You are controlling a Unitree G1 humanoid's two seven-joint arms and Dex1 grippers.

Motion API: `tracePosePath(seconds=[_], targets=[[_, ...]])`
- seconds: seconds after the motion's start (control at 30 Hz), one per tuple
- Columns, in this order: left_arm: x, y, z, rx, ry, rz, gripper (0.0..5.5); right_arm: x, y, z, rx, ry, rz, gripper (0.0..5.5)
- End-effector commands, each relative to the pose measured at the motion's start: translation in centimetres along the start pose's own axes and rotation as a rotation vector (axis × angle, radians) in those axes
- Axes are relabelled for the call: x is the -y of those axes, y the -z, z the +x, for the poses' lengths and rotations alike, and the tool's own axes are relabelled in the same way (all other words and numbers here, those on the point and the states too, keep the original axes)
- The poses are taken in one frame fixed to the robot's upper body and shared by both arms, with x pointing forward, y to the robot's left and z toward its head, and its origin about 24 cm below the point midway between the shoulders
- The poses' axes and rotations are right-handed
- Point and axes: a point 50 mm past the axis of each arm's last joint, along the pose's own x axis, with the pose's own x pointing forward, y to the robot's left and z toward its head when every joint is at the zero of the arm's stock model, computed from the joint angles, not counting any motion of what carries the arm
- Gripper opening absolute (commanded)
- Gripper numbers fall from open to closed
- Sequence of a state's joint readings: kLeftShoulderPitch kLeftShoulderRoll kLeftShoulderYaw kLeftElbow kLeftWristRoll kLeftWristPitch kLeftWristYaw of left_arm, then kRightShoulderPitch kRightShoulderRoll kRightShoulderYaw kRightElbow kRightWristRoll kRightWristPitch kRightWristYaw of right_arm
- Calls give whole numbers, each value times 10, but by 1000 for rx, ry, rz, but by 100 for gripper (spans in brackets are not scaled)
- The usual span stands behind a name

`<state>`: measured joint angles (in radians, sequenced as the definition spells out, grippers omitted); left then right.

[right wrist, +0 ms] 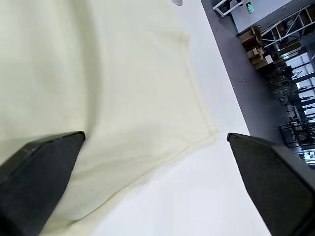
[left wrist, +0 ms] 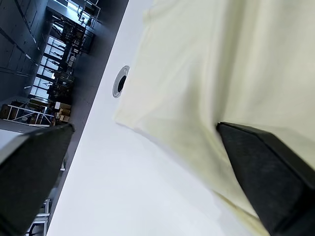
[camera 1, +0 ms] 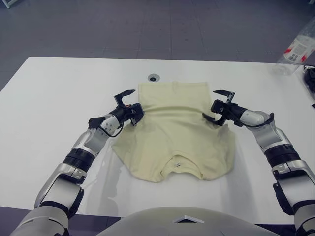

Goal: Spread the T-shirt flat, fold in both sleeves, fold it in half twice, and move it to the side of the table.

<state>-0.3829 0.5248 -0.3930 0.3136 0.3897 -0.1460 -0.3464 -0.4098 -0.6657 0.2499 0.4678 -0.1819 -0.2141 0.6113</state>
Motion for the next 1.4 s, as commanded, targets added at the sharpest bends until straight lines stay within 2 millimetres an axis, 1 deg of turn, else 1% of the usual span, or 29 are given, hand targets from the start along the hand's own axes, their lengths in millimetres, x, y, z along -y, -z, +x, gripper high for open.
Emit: tracePosePath(seconds=[0.03, 0.1, 0.2, 0.3, 0.37, 0.43, 0.53, 0.6, 0.67, 0.8, 0.9, 1.0, 1.1, 1.2, 1.3, 1.4], targets=[[-12, -15, -12, 53, -24, -29, 540, 15, -12, -29, 79, 51, 102, 539], [-19, -20, -20, 64, -36, -30, 540, 24, -15, -44, 102, 84, 136, 539], [-26, -24, -32, 64, -51, -35, 540, 35, -9, -60, 64, 144, 141, 539], [-35, -23, -44, 46, -89, -28, 540, 38, -4, -74, 38, 179, 147, 539], [-41, -23, -50, 37, -113, -16, 540, 36, -2, -86, 31, 184, 161, 539], [-45, -25, -58, 37, -127, -21, 540, 28, -2, -100, 22, 135, 164, 539], [-44, -20, -70, 8, -111, -39, 540, 6, 5, -113, -46, 19, 150, 539], [-38, -12, -75, -13, -72, -82, 540, -12, 13, -114, -106, -67, 143, 539], [-31, -11, -75, 18, -22, -168, 540, -26, 19, -113, -144, -128, 139, 539], [-32, -5, -78, 10, -30, -203, 540, -46, 32, -99, -243, -286, 83, 539], [-32, -5, -81, 17, -48, -230, 540, -49, 38, -88, -267, -325, 53, 539], [-30, -4, -82, 12, -38, -230, 540, -47, 42, -92, -297, -342, 21, 539], [-29, -4, -83, 7, -33, -222, 540, -45, 39, -108, -315, -382, 11, 539], [-28, -1, -86, -19, -30, -197, 540, -39, 32, -123, -325, -417, 1, 539], [-24, 3, -90, -47, 2, -174, 540, -29, 21, -133, -320, -417, 7, 539], [-22, 5, -92, -60, 21, -157, 540, -24, 3, -142, -284, -418, 53, 539]])
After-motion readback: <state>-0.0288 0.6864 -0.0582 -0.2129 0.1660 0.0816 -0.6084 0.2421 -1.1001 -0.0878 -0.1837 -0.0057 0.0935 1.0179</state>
